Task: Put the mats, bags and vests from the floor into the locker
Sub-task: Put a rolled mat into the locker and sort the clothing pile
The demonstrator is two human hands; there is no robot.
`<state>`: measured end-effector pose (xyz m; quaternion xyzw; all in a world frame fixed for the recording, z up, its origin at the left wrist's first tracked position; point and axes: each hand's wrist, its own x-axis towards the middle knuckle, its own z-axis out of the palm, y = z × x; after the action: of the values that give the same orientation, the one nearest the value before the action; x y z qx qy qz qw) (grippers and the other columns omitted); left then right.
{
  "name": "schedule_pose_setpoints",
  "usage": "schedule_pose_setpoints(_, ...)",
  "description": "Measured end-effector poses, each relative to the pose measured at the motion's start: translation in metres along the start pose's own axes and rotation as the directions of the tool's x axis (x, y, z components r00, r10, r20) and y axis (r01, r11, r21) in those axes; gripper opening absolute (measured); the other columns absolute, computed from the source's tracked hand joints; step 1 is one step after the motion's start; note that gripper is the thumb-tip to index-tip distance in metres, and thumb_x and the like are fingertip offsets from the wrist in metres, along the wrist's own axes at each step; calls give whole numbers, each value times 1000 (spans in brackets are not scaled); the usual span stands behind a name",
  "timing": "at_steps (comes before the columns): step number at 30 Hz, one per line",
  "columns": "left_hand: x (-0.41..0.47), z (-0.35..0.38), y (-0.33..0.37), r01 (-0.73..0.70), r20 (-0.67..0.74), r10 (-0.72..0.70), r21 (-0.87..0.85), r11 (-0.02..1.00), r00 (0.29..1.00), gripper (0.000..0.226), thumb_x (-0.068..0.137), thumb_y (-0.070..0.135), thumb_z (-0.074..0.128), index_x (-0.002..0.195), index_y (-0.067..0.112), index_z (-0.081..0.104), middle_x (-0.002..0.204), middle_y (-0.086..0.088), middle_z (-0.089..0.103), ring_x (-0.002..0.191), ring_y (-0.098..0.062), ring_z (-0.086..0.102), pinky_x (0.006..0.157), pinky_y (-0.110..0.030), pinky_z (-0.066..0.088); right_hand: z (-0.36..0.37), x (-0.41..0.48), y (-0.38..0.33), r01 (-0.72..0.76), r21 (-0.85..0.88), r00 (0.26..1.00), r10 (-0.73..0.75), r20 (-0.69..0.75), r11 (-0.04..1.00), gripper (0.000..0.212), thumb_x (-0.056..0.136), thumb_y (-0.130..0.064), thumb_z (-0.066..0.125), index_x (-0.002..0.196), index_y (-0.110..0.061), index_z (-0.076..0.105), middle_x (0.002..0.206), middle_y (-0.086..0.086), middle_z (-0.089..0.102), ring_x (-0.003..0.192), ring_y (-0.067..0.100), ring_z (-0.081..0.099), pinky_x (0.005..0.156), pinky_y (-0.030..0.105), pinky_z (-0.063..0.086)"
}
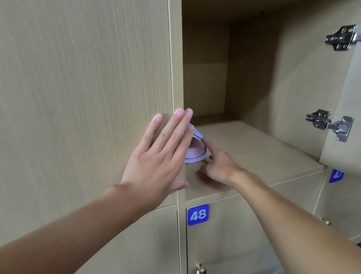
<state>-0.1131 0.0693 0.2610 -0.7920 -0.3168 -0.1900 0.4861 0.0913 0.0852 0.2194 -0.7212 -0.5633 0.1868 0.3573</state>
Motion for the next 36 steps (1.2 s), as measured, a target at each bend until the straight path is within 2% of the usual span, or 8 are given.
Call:
schedule_pose_setpoints(15,-3,-8,0,-11,61,14,-41,999,998,110,71,73,64,153,10,26,164,-21,-6,151,-35,-9,122,-53,-3,0,-35,12,33,73,999,-33,-7,997,87,83,-14,64,153,-37,19,134,1,52,121,19,53,94,31,51)
schedule_pose_setpoints(19,-16,-21,26,-33,32,43,-273,962,999,65,71,34,74,128,11,53,159,-24,22,150,-37,17,120,-58,10,13,-103,29,171,31,967,-161,-199,985,53,83,-5,60,133,-18,53,117,-4,54,107,14,55,99,28,44)
schedule_pose_setpoints(22,-52,-19,64,-110,-39,109,-596,796,993,33,76,16,66,109,11,64,124,-14,60,110,-35,59,94,-43,38,34,-148,54,188,9,949,-180,-258,982,26,80,1,60,104,-9,64,91,4,56,77,15,50,79,25,42)
schedule_pose_setpoints(23,-67,-19,77,-46,80,151,-728,684,985,25,82,15,61,107,13,64,113,-9,63,98,-33,60,83,-38,39,45,-160,67,135,29,972,-127,-200,990,21,81,2,60,100,-6,64,87,6,55,73,16,49,76,26,41)
schedule_pose_setpoints(25,-98,-13,101,206,419,282,-802,561,863,21,92,21,51,111,21,61,107,-2,64,97,-29,61,76,-34,45,71,-182,93,-5,73,1000,7,-25,997,14,82,-4,63,96,-7,62,83,6,53,72,18,47,76,31,44)
schedule_pose_setpoints(27,-131,10,125,317,574,376,-767,558,727,22,95,27,46,114,26,58,106,-1,66,98,-29,63,79,-37,50,99,-202,119,-160,100,982,148,118,982,18,82,-14,66,98,-8,61,81,1,50,75,19,48,78,35,46)
schedule_pose_setpoints(32,-192,64,180,472,688,464,-723,504,558,41,96,38,55,135,29,48,122,-1,61,110,-25,58,88,-36,46,152,-244,154,-373,79,910,347,227,925,41,84,-26,72,120,-13,56,101,3,61,100,18,57,87,25,44)
schedule_pose_setpoints(36,-212,93,218,513,691,515,-722,464,507,66,97,40,58,152,20,30,153,-3,37,138,-23,39,113,-40,33,182,-253,171,-406,-72,873,410,264,911,67,84,-37,65,144,-27,36,127,5,58,126,27,45,103,38,40)
